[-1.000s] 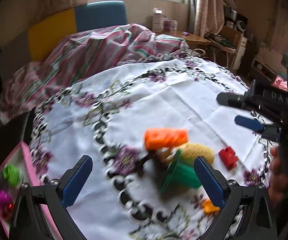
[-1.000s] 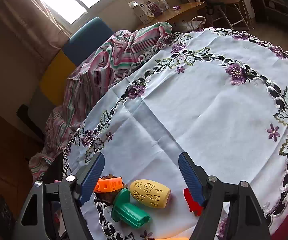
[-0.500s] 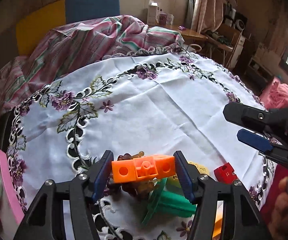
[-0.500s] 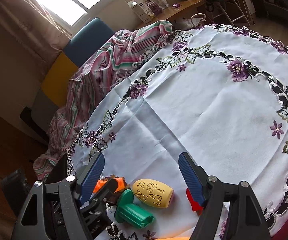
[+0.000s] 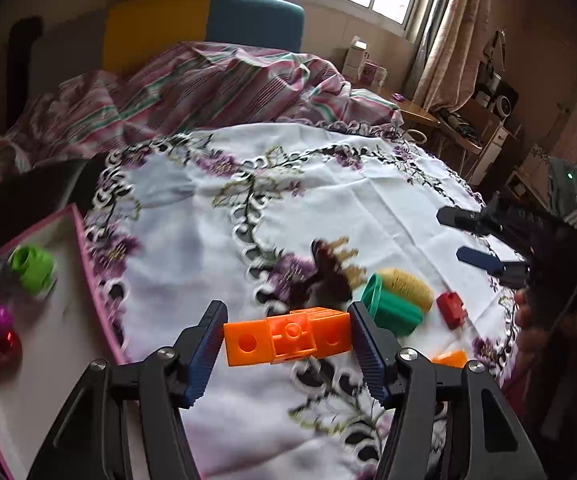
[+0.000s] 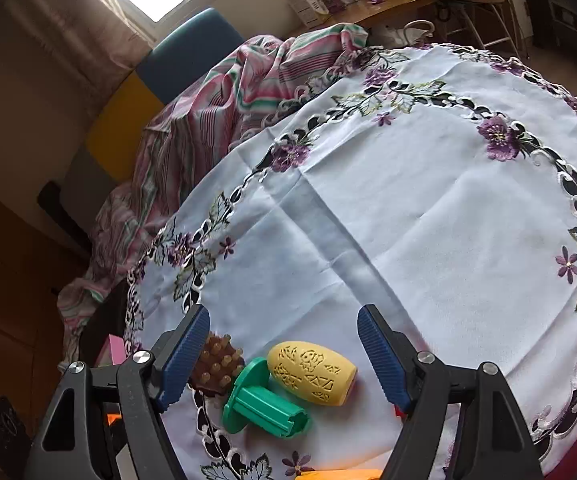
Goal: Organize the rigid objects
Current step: 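Grasp the orange three-stud block with the left tool while the right tool approaches the brown spiky toy, then grasp the brown spiky peg toy with the right tool while the left tool holds the orange block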
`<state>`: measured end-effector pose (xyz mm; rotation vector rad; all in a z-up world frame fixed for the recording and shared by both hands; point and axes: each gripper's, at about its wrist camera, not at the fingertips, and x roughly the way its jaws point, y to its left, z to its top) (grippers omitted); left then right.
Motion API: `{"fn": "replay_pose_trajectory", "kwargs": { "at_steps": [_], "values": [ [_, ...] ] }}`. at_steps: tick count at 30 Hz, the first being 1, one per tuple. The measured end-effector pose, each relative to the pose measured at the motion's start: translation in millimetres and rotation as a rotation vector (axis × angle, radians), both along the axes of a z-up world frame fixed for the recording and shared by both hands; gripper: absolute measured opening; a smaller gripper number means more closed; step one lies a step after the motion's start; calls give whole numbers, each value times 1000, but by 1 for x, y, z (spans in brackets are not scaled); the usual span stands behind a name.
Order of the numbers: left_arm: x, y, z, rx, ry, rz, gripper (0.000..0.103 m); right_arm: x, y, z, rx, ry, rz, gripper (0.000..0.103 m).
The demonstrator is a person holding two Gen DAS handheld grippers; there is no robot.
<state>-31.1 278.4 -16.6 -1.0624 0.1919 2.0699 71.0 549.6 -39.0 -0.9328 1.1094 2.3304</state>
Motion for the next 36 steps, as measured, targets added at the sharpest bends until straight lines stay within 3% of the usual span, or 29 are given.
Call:
{"fn": "replay_pose_trajectory", "kwargs": {
  "at_steps": [12,20,26,28,29,30,32,36],
  "values": [
    [15,-74,4,35,-20,89,63,-32,-39,-3,88,-97,200,78],
    [15,-115,10,36,12,154,63,-84,-90,7,292,-186,419,79],
    [13,-140,5,47,-20,210,63,-127,-101,-19,362,-319,506,83],
    [13,-145,4,47,-23,222,63,-133,-97,-35,332,-343,511,83],
    [13,-147,4,46,-23,227,63,-134,-91,-43,281,-340,504,81],
    [13,-149,3,46,-26,231,63,-134,-87,-49,232,-344,502,71],
    [12,-152,1,50,-34,240,63,-131,-82,-44,239,-310,494,56],
    [12,-152,-4,48,-48,243,63,-128,-80,-44,250,-311,492,53]
  ]
}}
